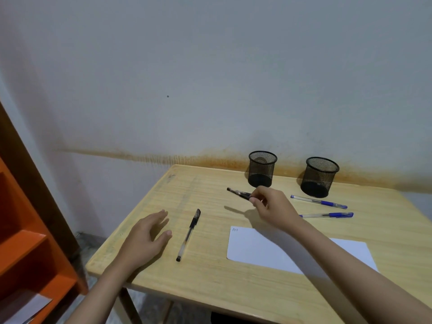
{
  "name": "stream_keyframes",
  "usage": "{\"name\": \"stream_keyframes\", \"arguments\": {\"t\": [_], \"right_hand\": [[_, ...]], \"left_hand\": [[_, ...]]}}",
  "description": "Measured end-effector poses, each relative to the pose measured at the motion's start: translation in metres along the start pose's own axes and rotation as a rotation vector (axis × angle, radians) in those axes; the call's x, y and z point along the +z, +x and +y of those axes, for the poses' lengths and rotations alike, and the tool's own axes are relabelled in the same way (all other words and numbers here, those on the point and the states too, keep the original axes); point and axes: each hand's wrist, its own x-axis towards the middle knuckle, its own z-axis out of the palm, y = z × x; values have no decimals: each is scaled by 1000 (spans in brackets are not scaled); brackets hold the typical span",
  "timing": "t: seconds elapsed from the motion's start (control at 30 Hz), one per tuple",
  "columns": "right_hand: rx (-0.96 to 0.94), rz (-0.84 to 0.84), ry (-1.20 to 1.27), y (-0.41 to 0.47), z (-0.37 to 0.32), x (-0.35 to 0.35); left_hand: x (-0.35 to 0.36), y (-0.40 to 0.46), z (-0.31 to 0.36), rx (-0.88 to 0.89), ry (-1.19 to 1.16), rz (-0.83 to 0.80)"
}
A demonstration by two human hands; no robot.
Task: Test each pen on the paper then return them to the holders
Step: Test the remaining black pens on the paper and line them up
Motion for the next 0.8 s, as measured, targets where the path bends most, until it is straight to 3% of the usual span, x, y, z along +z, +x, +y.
{"name": "stream_keyframes", "arguments": {"t": [0.13, 0.33, 0.47, 0.67, 0.73, 0.8], "right_hand": [[-34, -70, 132, -30, -23, -12], [5, -127, 255, -62, -37, -21], [46, -211, 404, -75, -35, -35], [53, -379, 1019, -85, -27, -59], [66, -352, 1152, -86, -30, -58], [87, -213, 1078, -87, -35, -49]], "left_hand": [[9, -1, 54, 98, -204, 57], [34, -1, 114, 375, -291, -22], [46, 2, 122, 388, -314, 9], [47, 4, 123, 357, -373, 59], [48, 3, 125, 357, -391, 65], [49, 1, 129, 373, -398, 74]]}}
